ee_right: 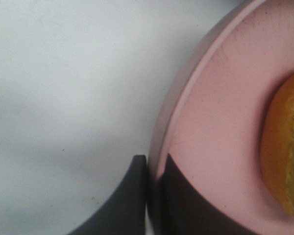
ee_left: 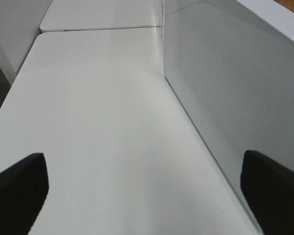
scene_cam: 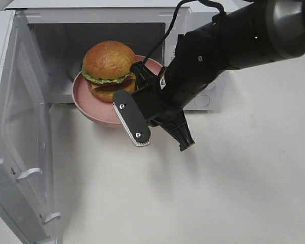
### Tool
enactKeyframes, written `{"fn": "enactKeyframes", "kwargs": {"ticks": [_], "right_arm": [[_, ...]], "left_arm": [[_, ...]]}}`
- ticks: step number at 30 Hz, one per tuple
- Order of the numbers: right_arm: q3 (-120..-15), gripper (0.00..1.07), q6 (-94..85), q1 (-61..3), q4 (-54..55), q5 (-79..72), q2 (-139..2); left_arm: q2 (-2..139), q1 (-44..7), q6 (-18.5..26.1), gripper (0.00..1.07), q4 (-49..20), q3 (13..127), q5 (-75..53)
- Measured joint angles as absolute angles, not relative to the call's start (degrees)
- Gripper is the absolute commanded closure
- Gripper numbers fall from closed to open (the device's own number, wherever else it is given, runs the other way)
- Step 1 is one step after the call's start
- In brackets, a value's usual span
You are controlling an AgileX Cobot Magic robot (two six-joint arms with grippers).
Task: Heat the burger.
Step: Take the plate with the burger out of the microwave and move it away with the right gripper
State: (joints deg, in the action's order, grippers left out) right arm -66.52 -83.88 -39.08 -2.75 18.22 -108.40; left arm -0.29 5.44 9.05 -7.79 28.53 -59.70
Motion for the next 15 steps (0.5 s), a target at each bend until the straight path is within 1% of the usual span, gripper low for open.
{"fn": "enactKeyframes", "kwargs": {"ticks": [4, 6, 9, 11, 12, 14, 15], "right_arm": [[-63.6, 1.07, -83.88, -39.13, -2.75, 17.93, -106.46], [-59.07, 1.07, -83.88, -39.13, -3.15, 17.07, -103.42], [-58.1, 1.07, -83.88, -39.13, -3.38, 16.56, -102.62], [-54.49, 1.07, -83.88, -39.13, -3.95, 15.76, -99.64], [-54.49, 1.07, -83.88, -39.13, -3.95, 15.76, -99.64], [-50.31, 1.07, -83.88, -39.13, -4.13, 15.18, -95.97], [-50.31, 1.07, -83.88, -39.13, -4.13, 15.18, -95.97]], "left_arm": [[-0.29, 5.44, 9.05, 0.06, -7.79, 28.53, -59.7], [-0.29, 5.44, 9.05, 0.06, -7.79, 28.53, -59.7], [-0.29, 5.44, 9.05, 0.06, -7.79, 28.53, -59.7], [-0.29, 5.44, 9.05, 0.06, -7.79, 28.53, -59.7], [-0.29, 5.44, 9.05, 0.06, -7.79, 28.53, -59.7], [-0.29, 5.44, 9.05, 0.06, -7.79, 28.53, -59.7], [-0.29, 5.44, 9.05, 0.06, -7.79, 28.53, -59.7]]}}
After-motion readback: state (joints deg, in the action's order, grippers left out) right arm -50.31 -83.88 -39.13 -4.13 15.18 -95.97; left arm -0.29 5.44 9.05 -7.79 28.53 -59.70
